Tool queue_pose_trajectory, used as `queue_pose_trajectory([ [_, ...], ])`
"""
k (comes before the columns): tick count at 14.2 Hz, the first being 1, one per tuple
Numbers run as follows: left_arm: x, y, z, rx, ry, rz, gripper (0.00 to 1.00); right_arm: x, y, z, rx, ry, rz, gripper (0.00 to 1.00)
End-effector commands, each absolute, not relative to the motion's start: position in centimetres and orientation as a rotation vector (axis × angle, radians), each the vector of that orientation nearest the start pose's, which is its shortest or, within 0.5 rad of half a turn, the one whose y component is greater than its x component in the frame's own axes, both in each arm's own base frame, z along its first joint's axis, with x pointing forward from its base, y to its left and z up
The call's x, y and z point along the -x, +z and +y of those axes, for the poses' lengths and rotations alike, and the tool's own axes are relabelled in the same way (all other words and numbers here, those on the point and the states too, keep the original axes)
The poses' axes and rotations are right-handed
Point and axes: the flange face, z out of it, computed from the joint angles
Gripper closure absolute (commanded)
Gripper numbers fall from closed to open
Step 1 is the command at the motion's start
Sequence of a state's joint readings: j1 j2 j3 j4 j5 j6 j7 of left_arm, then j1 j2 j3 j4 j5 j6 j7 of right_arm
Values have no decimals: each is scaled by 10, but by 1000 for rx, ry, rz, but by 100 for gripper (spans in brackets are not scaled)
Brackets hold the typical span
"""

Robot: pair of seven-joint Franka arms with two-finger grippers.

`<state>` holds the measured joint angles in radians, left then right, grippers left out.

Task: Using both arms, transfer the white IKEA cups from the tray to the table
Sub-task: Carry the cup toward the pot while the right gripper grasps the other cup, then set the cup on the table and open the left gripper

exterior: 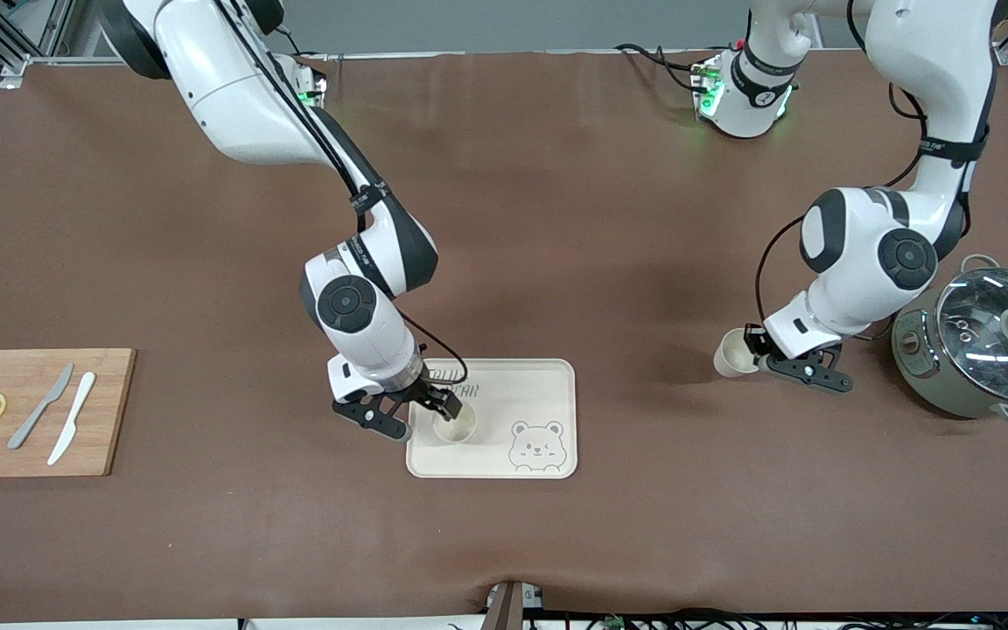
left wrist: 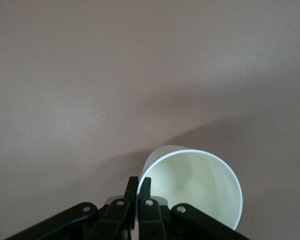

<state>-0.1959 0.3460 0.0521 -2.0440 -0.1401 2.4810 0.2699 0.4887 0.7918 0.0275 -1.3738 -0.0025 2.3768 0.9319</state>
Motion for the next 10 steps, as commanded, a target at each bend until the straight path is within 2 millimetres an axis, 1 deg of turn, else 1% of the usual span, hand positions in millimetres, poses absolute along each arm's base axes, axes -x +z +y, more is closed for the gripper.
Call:
queue_pose_trajectory([
  [1, -601, 265, -88, 3166, -199, 499, 100, -663, 254, 375, 2919, -249, 616, 0],
  [4, -603, 254, -87, 3161, -209, 496, 100, -662, 247, 374, 2928, -247, 612, 0],
  [8, -604, 245, -86, 3155, -220, 499, 100, -663, 231, 375, 2921, -268, 603, 0],
  [10, -604, 245, -85, 3154, -223, 496, 100, -664, 229, 377, 2907, -286, 598, 0],
])
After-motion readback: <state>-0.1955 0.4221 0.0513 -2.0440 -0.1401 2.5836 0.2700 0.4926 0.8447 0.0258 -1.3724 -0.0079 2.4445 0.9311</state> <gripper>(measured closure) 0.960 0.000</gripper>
